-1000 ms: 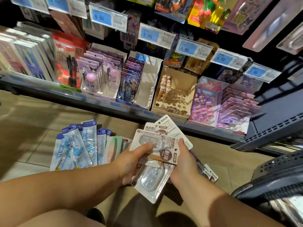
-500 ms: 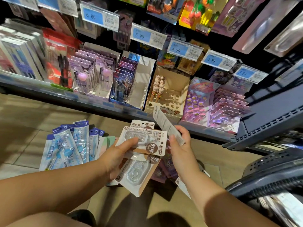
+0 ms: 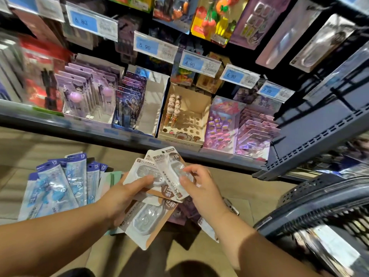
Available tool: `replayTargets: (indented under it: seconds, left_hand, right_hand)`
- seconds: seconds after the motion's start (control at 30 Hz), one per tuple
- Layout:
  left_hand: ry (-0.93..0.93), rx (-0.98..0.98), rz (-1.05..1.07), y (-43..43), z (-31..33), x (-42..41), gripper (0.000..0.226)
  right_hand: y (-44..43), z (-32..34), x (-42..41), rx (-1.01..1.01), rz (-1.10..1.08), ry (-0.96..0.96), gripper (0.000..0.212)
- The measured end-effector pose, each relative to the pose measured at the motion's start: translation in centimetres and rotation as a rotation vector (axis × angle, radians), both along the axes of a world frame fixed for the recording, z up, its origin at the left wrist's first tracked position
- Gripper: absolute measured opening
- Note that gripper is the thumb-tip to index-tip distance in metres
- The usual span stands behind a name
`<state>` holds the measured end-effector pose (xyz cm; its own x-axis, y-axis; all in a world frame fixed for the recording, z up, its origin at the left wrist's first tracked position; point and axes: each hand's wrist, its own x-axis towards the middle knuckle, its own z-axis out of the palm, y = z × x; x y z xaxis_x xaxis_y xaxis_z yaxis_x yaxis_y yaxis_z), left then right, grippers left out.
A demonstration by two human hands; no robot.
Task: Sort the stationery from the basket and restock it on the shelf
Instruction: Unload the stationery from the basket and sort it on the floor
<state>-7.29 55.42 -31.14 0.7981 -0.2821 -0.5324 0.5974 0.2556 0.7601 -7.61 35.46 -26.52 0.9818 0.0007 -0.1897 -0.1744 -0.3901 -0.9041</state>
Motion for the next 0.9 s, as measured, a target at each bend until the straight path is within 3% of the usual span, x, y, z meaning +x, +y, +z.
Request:
replayTargets:
  seconds: [0.07, 0.13, 0.23, 0.37, 0.5, 0.57, 0.9]
  left_hand:
    - [-0.014, 0.016, -0.023, 0.1, 0.1, 0.1, 0.101]
    - [-0.035, 0.024, -0.046, 0.0, 0.4, 0.0, 0.094]
    - [-0.049, 0.039, -0.066, 0.2, 0.7, 0.1, 0.058]
    - [-0.040, 0.070, -0.109, 0.4, 0.7, 0.1, 0.042]
    - [-0.021, 0.040, -0.080, 0.5, 0.2, 0.1, 0.051]
    - [-0.036, 0.042, -0.063, 0.2, 0.1, 0.1, 0.045]
    - [-0.043, 0.010, -0.255, 0.0, -0.9, -0.7, 0.057]
  right_hand:
    - [-0.1, -0.2, 0.3, 0.142, -0.063, 0.103, 0.039]
    - [-0.4, 0.0, 0.6, 0.236, -0.112, 0.211, 0.055]
    - [-0.7, 0.4, 0.6, 0.349, -0.093, 0.320, 0.047]
    - [-0.7, 0.3, 0.3, 0.348, -0.016, 0.392, 0.037]
    - [-0.7, 0.0, 0.4, 0.383, -0.005, 0.455, 0.054]
    - [-0.4, -0.1, 0.2, 0.430, 0.008, 0.491, 0.060]
    - [0.0, -1.7, -2.0, 0.512, -0.110, 0.550, 0.044]
